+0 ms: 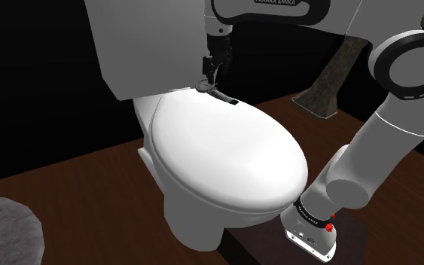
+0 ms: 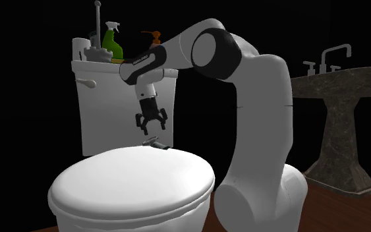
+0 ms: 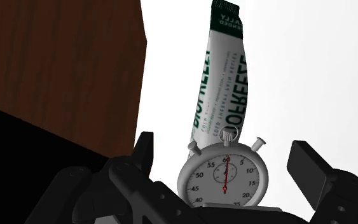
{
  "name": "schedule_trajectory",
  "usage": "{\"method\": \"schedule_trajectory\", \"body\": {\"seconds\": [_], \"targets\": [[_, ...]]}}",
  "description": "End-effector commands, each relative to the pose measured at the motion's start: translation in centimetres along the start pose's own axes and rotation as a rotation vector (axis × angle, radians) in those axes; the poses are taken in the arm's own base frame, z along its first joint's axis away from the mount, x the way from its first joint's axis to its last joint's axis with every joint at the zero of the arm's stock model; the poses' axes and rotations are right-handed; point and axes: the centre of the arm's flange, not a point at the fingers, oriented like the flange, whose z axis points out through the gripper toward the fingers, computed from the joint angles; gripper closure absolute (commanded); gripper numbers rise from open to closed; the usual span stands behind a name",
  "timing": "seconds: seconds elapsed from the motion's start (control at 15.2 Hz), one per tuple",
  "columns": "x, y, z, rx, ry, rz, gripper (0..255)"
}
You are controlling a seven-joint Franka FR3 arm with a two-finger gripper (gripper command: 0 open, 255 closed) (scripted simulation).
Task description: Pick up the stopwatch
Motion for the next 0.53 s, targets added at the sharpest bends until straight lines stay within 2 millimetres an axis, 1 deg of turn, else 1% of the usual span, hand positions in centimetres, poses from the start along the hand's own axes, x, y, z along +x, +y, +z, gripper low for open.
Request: {"method": "schedule_trajectory", "body": {"seconds": [0.0, 0.46], "targets": [[2.2, -0.8, 0.2, -0.021, -0.011, -0.020, 0], [2.7, -1.5, 3.8, -0.021, -0.011, -0.020, 0]]}}
